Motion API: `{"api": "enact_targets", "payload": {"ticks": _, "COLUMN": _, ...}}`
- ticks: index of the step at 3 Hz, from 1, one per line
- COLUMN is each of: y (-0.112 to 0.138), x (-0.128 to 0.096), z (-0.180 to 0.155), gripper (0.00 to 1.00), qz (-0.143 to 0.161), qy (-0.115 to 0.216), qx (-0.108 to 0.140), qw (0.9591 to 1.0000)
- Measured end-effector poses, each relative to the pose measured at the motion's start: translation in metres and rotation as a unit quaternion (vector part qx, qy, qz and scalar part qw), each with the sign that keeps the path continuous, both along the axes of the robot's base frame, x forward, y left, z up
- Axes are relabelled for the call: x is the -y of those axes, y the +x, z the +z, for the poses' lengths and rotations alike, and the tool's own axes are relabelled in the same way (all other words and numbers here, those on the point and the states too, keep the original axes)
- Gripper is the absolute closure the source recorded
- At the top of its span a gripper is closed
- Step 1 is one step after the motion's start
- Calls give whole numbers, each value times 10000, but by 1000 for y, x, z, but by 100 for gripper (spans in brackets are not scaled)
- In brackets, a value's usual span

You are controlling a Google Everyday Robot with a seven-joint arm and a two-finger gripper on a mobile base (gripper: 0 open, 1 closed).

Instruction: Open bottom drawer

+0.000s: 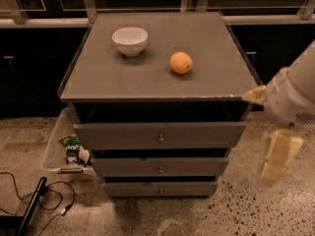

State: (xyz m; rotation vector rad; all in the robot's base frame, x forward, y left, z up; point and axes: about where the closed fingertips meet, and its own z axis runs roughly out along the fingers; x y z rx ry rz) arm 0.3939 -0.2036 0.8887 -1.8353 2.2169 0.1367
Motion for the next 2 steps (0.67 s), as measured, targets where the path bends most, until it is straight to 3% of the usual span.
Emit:
{"api": "enact_targets", "payload": {"ticks": 1, "y": -30, "x": -3, "z": -70, "gripper": 0, "qz": 440, "qy": 169, "qx": -231, "qw": 9986}}
{"api": "enact_targets", "payload": {"ticks": 2, "y": -50, "x": 6, "z": -163, "gripper": 0, "qz": 824, "qy": 392, "qx": -581, "qw": 9941}}
